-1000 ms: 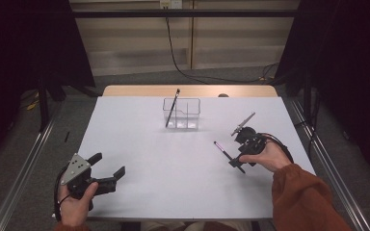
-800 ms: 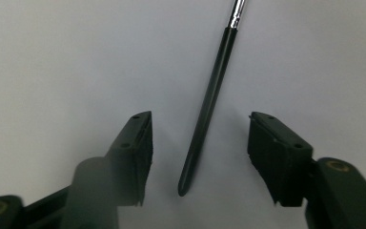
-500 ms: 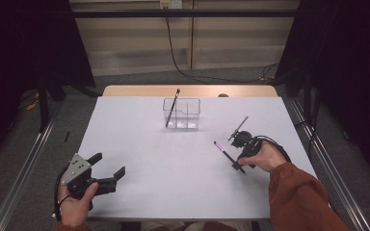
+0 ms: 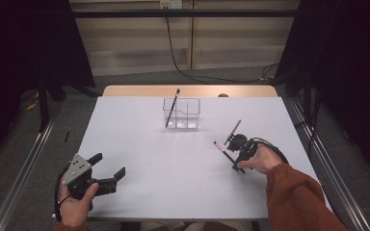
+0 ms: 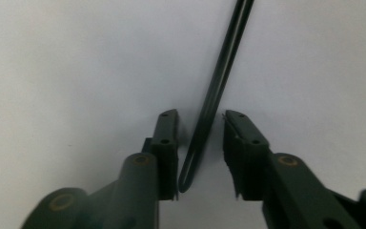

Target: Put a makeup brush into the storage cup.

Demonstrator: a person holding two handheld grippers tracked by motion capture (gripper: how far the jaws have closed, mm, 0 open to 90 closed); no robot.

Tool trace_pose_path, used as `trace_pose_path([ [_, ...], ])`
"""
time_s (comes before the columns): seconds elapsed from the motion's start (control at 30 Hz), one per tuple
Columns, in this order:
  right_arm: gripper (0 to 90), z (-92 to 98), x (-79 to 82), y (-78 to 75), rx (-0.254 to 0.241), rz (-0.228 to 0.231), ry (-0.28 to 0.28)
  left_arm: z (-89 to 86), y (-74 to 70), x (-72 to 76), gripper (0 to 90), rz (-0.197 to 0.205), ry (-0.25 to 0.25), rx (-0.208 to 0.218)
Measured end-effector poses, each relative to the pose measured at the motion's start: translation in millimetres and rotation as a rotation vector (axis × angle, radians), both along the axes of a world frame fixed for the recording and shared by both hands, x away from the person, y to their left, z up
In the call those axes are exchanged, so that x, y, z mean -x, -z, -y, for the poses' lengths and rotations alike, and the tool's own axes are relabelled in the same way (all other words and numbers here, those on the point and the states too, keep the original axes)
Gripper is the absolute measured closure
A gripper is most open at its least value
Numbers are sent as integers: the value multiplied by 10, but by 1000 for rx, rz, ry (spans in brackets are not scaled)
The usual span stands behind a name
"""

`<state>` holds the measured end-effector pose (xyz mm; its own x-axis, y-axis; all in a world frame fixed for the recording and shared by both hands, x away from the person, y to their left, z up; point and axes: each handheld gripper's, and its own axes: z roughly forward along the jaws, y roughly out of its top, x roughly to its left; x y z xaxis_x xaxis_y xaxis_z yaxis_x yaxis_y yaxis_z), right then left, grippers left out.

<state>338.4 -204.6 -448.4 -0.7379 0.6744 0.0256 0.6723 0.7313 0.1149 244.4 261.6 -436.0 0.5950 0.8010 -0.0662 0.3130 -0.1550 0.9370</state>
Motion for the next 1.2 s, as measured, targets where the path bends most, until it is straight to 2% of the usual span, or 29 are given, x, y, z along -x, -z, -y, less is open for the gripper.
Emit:
trace_pose_path([
  [0.1,785,-5,4,-5,1,-9,-6,-5,-4,4,37,3,-8,8],
  [0.23,845,-5,-1,-3,2,-17,7,-2,-4,5,37,3,-6,9],
  [0.33,846,3,-9,-5,0,-22,10,-10,-2,6,37,1,-7,7],
  [0.57,848,9,23,-4,-10,-1,16,-10,2,1,37,-4,-4,-2],
  [0.67,848,16,25,-10,-11,-1,18,-7,4,-3,35,-8,-19,9],
  [0.97,849,88,47,-17,-66,2,51,-13,9,-4,35,-8,-18,10],
  [1.2,849,154,63,-79,-128,37,55,-16,7,-1,35,-7,-16,3],
])
